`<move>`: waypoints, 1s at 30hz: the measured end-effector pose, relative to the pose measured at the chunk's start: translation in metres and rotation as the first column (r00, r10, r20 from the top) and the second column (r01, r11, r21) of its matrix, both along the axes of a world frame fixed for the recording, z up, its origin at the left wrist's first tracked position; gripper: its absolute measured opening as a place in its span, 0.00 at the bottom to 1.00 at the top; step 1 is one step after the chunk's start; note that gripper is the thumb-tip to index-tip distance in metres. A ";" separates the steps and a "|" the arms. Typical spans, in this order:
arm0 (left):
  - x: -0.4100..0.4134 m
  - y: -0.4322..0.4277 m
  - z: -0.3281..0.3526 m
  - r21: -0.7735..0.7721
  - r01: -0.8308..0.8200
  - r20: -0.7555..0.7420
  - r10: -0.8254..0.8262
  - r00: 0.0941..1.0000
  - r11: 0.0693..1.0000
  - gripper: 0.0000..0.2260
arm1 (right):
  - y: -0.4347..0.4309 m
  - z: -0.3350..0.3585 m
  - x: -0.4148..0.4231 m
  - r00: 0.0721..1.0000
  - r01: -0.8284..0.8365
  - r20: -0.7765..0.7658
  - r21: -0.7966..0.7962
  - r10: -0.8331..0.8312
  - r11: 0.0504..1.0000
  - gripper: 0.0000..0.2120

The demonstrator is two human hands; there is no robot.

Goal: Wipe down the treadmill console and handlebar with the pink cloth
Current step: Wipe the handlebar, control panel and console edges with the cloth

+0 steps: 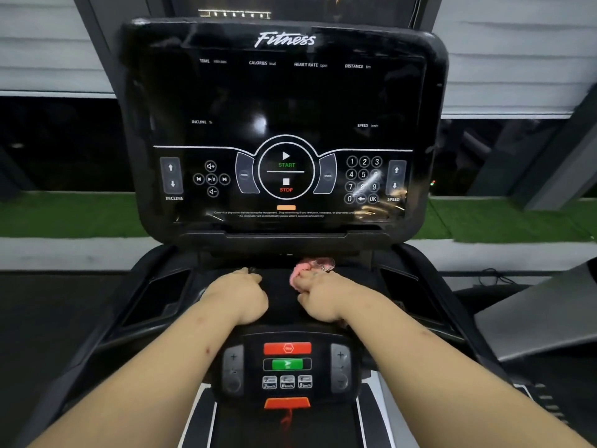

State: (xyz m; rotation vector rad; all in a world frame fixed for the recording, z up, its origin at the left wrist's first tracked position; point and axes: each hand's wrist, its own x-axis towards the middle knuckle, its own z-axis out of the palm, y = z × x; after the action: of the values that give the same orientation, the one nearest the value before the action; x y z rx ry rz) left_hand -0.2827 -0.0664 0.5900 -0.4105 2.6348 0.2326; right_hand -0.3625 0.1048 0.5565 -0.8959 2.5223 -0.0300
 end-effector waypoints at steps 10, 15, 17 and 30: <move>0.006 -0.006 -0.007 0.051 0.000 -0.049 0.003 0.999 0.999 0.28 | 0.017 0.010 0.005 0.998 0.063 -0.019 0.090 -0.061 0.994 0.29; 0.011 -0.003 -0.001 0.051 0.033 -0.052 -0.031 0.998 0.998 0.25 | 0.032 0.009 0.005 0.978 0.208 0.027 0.027 -0.208 0.978 0.30; 0.011 -0.001 0.002 0.048 0.029 -0.052 -0.027 0.998 0.998 0.24 | 0.041 0.009 0.001 0.961 0.276 0.028 0.025 -0.277 0.961 0.31; 0.003 -0.005 -0.009 0.053 -0.016 -0.028 0.017 0.999 0.998 0.30 | 0.042 0.005 -0.007 0.981 0.195 0.004 -0.067 -0.195 0.979 0.30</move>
State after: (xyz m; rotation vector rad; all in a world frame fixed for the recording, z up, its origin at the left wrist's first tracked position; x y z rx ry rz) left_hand -0.2793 -0.0713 0.5810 -0.4143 2.6475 0.3146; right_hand -0.3693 0.1465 0.5611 -0.6703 2.6164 -0.1760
